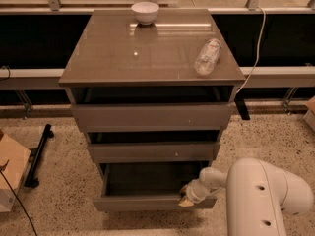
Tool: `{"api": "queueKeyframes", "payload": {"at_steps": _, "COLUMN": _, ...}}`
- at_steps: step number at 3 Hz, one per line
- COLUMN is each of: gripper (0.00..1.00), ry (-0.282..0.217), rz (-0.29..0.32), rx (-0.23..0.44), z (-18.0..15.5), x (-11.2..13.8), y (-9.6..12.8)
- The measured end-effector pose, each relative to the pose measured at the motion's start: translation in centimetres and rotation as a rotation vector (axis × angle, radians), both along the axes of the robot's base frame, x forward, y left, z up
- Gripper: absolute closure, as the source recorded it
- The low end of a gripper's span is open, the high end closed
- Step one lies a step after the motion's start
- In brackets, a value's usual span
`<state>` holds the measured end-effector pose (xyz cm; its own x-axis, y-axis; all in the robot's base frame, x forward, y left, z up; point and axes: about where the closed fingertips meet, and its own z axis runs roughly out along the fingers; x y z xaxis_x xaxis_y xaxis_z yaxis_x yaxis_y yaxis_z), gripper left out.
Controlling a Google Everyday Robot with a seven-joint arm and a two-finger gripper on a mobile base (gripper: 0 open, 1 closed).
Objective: Open bottom drawer
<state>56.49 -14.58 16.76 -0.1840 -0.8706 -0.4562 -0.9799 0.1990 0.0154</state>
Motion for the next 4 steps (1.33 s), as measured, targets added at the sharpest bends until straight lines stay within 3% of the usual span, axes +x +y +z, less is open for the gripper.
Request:
{"api": "queueKeyframes", "payload": {"at_steps": 1, "gripper": 0.04, "ry": 0.003, "rz": 0.001, "rx": 0.001, "z": -0.1, "x": -0.2, "y": 0.1}}
{"api": "queueKeyframes", "payload": {"at_steps": 2, "gripper": 0.00, "ry": 0.005, "rz": 0.002, "rx": 0.002, "z": -0.2, "x": -0.2, "y": 0.2}}
{"api": "queueKeyframes", "payload": {"at_steps": 4, "gripper": 0.00, "ry": 0.066, "rz": 0.034, "rx": -0.021, "z": -1.5, "x": -1.8, "y": -0.3}}
